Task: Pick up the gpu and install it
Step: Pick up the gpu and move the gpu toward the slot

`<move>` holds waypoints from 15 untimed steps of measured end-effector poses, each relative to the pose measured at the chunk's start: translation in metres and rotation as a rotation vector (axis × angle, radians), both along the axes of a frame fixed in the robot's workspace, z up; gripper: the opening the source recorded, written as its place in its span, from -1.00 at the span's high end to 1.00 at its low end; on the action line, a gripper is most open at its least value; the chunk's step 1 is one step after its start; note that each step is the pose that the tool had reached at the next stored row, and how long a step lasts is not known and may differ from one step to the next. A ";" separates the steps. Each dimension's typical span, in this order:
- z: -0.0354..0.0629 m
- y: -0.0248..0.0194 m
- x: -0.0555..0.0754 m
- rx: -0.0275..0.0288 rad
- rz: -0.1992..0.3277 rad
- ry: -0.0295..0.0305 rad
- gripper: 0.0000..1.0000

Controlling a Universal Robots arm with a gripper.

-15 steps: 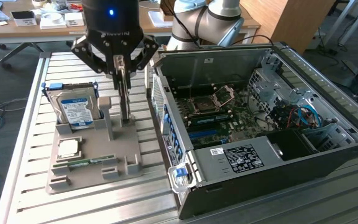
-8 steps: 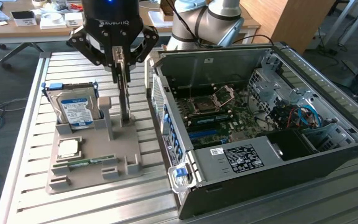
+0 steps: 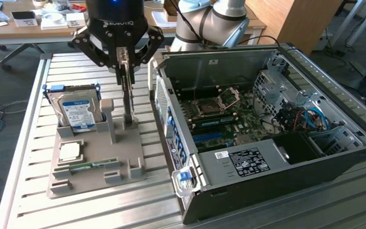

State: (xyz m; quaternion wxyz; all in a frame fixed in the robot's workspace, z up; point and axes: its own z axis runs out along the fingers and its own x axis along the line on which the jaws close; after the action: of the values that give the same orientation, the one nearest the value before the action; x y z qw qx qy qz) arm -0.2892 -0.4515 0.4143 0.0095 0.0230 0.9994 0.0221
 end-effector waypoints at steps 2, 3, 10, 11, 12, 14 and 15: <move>-0.0001 0.0000 0.004 0.0001 0.000 -0.0001 0.47; 0.0000 0.0000 0.006 0.0001 0.000 0.0000 0.47; 0.0001 0.0001 0.027 0.0019 0.000 -0.0001 0.47; 0.0001 0.0000 0.030 0.0022 0.000 0.0000 0.47; 0.0002 0.0000 0.034 0.0025 0.000 0.0000 0.47; 0.0003 0.0000 0.041 0.0033 0.000 0.0001 0.47; 0.0002 0.0000 0.044 0.0038 0.000 0.0000 0.47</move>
State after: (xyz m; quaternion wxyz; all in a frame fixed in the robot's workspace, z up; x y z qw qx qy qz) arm -0.2451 -0.4514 0.4146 0.0095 0.0231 0.9994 0.0240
